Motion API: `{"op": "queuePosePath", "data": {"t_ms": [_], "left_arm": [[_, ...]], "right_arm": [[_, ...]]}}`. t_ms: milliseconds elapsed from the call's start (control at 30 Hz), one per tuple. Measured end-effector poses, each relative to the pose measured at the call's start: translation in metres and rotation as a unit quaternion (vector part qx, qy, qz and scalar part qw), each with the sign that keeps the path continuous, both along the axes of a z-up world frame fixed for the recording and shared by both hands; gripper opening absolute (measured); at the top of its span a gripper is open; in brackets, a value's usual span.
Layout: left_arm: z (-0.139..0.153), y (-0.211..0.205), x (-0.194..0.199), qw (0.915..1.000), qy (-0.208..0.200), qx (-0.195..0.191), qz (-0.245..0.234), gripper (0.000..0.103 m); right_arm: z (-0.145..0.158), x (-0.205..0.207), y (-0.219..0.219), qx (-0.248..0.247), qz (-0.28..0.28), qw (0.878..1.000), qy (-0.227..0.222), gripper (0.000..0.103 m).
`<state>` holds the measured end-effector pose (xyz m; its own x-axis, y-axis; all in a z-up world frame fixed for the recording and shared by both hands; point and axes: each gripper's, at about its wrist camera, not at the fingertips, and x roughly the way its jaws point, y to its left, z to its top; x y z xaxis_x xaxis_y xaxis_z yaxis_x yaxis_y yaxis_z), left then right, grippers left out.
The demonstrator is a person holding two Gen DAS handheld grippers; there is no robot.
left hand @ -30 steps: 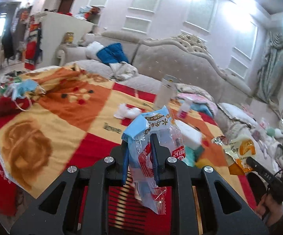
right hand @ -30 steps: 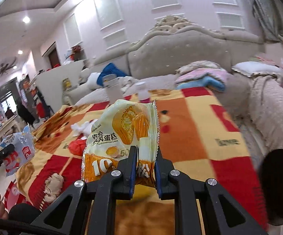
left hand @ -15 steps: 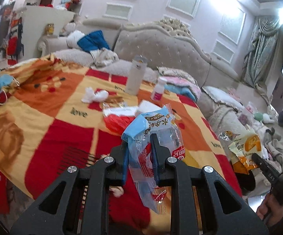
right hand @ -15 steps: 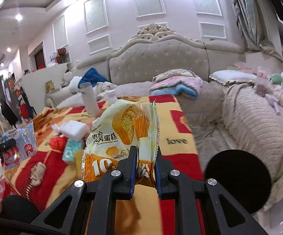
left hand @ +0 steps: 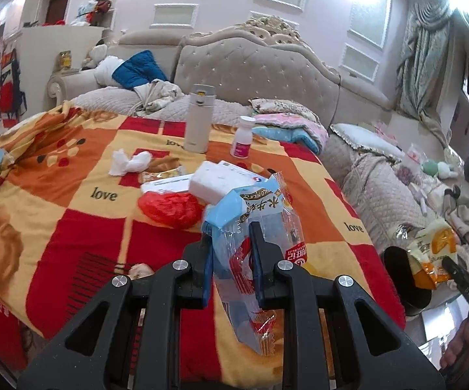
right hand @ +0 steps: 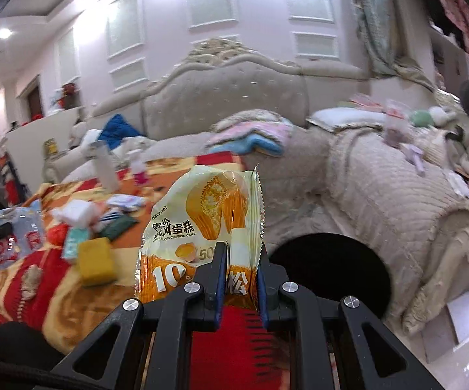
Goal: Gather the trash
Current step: 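Carry both items to the black bin and open the right tool over it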
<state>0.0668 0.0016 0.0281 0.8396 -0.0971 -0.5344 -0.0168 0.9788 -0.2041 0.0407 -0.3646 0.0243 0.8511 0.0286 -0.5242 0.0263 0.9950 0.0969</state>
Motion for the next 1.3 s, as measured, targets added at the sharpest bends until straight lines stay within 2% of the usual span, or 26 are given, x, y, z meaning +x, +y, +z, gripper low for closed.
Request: {"op": "queuePosePath", "data": {"t_ms": [133,267,400,500,633,733,767,800,867,933,1067,1100,1167,1233,1300], "left_arm": [[0.001,-0.027,0.015,0.9996,0.003,0.009,-0.026,0.017],[0.006,-0.074,0.030,0.9952,-0.011,0.009,-0.097,0.017],[0.004,-0.140,0.047,0.9821,-0.016,0.023,-0.186,0.017],[-0.004,-0.193,0.060,0.9672,-0.010,0.022,-0.253,0.017],[-0.022,-0.256,0.081,0.9484,0.006,0.011,-0.317,0.017],[-0.037,-0.284,0.095,0.9430,0.022,0.012,-0.332,0.018],[-0.042,-0.288,0.100,0.9428,0.033,0.009,-0.331,0.017],[-0.046,-0.290,0.103,0.9435,0.042,0.003,-0.329,0.017],[-0.051,-0.292,0.109,0.9424,0.057,-0.011,-0.330,0.017],[-0.055,-0.291,0.109,0.9424,0.059,-0.008,-0.329,0.018],[-0.062,-0.306,0.110,0.9323,0.069,-0.012,-0.355,0.020],[-0.063,-0.311,0.108,0.9291,0.070,-0.006,-0.363,0.023],[-0.065,-0.315,0.104,0.9286,0.071,0.005,-0.364,0.034],[-0.066,-0.314,0.101,0.9306,0.068,0.011,-0.360,0.052],[-0.066,-0.310,0.102,0.9326,0.068,0.011,-0.354,0.055]], "right_arm": [[0.004,-0.001,-0.040,0.005,-0.037,0.999,-0.006,0.015],[0.006,0.005,-0.074,-0.013,-0.077,0.997,-0.003,0.015],[-0.013,0.008,-0.105,-0.006,-0.108,0.994,0.016,0.015],[-0.034,0.020,-0.125,0.015,-0.126,0.990,0.055,0.015],[-0.048,0.029,-0.137,0.034,-0.126,0.989,0.073,0.015],[-0.057,0.035,-0.140,0.054,-0.108,0.988,0.093,0.015],[-0.059,0.037,-0.140,0.059,-0.096,0.989,0.098,0.019],[-0.060,0.039,-0.140,0.055,-0.095,0.989,0.103,0.036],[-0.062,0.039,-0.141,0.040,-0.104,0.988,0.106,0.054],[-0.060,0.034,-0.145,0.035,-0.116,0.988,0.096,0.054],[-0.053,0.023,-0.165,0.047,-0.161,0.983,0.073,0.054],[-0.052,0.022,-0.169,0.049,-0.171,0.982,0.071,0.054],[-0.051,0.020,-0.175,0.060,-0.183,0.979,0.070,0.054],[-0.049,0.019,-0.175,0.067,-0.183,0.978,0.068,0.054],[-0.047,0.019,-0.172,0.065,-0.182,0.979,0.065,0.054]]}}
